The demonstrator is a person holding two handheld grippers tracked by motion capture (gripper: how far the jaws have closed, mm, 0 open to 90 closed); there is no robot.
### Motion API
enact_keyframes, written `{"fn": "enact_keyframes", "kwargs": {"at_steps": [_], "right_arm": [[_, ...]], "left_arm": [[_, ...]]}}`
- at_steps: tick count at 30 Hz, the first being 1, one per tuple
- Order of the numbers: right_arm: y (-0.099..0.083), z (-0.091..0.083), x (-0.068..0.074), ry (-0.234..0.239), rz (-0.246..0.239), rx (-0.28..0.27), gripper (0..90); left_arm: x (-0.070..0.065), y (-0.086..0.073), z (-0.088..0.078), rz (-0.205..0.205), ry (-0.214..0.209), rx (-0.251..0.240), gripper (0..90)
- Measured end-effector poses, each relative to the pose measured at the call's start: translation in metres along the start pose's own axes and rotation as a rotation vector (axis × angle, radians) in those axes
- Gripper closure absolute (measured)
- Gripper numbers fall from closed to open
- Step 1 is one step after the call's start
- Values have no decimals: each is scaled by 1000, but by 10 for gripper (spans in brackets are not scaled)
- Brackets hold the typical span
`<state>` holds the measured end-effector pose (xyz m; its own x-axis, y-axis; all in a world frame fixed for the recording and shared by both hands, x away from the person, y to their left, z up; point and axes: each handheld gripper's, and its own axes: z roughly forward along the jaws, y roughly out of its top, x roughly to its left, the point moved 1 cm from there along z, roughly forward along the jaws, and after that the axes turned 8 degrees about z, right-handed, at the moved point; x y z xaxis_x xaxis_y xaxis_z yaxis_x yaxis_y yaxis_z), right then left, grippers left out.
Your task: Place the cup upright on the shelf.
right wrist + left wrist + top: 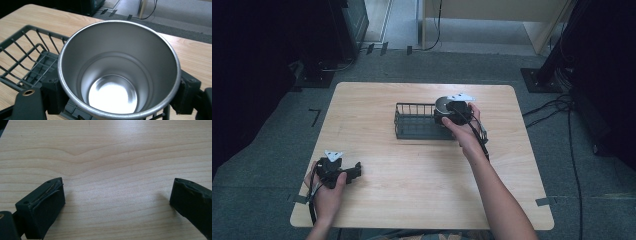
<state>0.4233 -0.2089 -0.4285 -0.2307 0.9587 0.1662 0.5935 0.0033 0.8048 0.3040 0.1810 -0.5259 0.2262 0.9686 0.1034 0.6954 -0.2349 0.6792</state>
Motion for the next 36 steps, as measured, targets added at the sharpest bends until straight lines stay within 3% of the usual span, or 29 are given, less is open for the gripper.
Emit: {"fn": "enact_keyframes", "kwargs": {"at_steps": [8,17,28,36], "right_arm": [[-6,7,6,18,-22,20,187],[-14,8,0,21,-9,36,185],[-7,-11,-4,39,-23,18,50],[-4,-33,-9,50,-34,-21,35]], "left_arm": [[0,0,0,-1,0,-1,0],[0,0,0,0,0,0,0],[0,0,0,3,-1,1,0],[0,0,0,3,-1,1,0]]}}
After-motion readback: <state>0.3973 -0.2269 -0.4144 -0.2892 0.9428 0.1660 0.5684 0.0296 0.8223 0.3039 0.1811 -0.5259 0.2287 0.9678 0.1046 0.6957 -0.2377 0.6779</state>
